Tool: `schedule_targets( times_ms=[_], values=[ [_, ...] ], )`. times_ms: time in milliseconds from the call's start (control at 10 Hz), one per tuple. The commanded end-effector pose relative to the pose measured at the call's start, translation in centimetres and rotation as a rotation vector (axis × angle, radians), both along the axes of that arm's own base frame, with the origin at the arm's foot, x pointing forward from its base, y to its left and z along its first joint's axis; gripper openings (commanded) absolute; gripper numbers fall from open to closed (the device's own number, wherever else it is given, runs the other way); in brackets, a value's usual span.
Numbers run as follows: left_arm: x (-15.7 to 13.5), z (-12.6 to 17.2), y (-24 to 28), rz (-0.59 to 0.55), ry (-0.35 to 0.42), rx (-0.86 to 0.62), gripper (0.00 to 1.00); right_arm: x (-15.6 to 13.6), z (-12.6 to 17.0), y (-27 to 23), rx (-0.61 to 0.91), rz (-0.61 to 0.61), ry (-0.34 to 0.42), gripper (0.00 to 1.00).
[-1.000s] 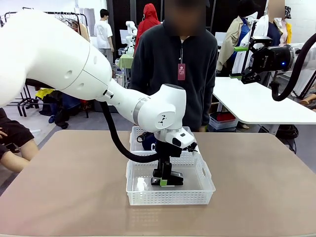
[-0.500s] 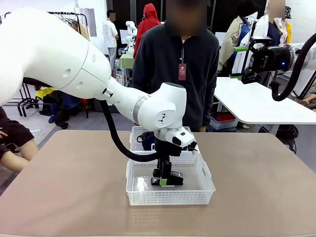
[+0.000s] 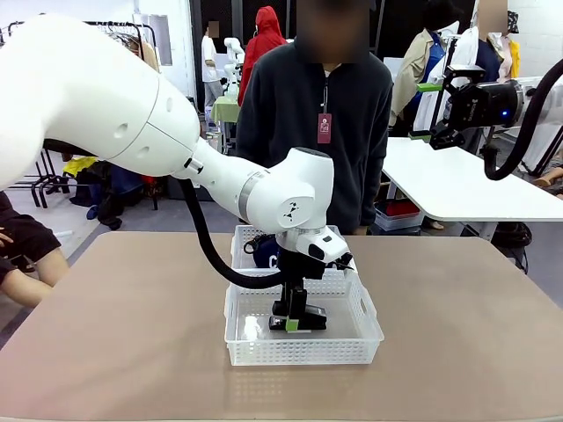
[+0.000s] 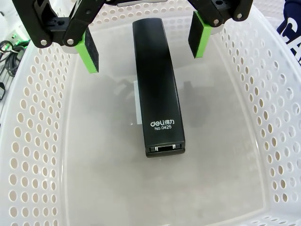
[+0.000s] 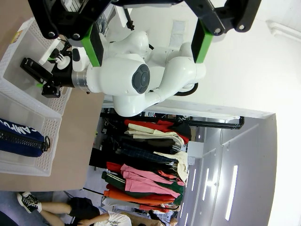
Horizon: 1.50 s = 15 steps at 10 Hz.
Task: Distribute items into two baskets.
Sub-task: Place the picked Stapler into the Organizing basket as instructed by the person.
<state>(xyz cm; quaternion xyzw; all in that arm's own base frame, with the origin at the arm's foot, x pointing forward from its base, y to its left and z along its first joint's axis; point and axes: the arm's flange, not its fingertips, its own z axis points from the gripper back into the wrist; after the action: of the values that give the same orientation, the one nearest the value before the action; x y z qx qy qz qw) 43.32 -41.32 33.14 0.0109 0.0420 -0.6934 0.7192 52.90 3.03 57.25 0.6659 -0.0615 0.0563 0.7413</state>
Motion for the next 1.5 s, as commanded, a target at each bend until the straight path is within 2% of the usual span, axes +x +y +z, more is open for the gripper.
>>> schedule_targets(
  times_ms=[0,300,500,700,900,1000,1200,1300,1400],
  values=[
    [-0.1,0.1,0.2,0.002,-0.003,0.002,1.00,-0.1,0.2,0.0,0.004,-0.001,-0.004,1.00],
    [0.0,0.1,0.0,0.000,-0.001,-0.001,1.00,-0.1,0.2,0.0,0.004,-0.001,-0.004,1.00],
    [-0.5,3.4,1.1,0.119,-0.053,0.015,1.00,-0.1,0.2,0.0,0.004,-0.001,-0.004,1.00],
    [-1.3,7.0,1.9,0.223,-0.048,-0.001,1.00,-0.1,0.2,0.0,0.004,-0.001,-0.004,1.00],
    [-1.9,10.2,3.9,0.343,-0.018,-0.074,1.00,-0.1,0.2,0.0,0.004,-0.001,-0.004,1.00],
    [-2.5,11.4,4.1,0.442,-0.033,-0.103,1.00,-0.1,0.2,0.0,0.004,-0.001,-0.004,1.00],
    [-2.8,14.4,6.8,0.625,-0.005,-0.232,1.00,-0.1,0.2,0.0,0.004,-0.001,-0.004,1.00],
    [-2.8,15.6,8.1,0.641,0.027,-0.303,1.00,-0.1,0.2,0.0,0.004,-0.001,-0.004,1.00],
    [-2.4,15.9,9.2,0.647,0.025,-0.363,1.00,-0.1,0.2,0.0,0.004,-0.001,-0.004,1.00]
  ],
)
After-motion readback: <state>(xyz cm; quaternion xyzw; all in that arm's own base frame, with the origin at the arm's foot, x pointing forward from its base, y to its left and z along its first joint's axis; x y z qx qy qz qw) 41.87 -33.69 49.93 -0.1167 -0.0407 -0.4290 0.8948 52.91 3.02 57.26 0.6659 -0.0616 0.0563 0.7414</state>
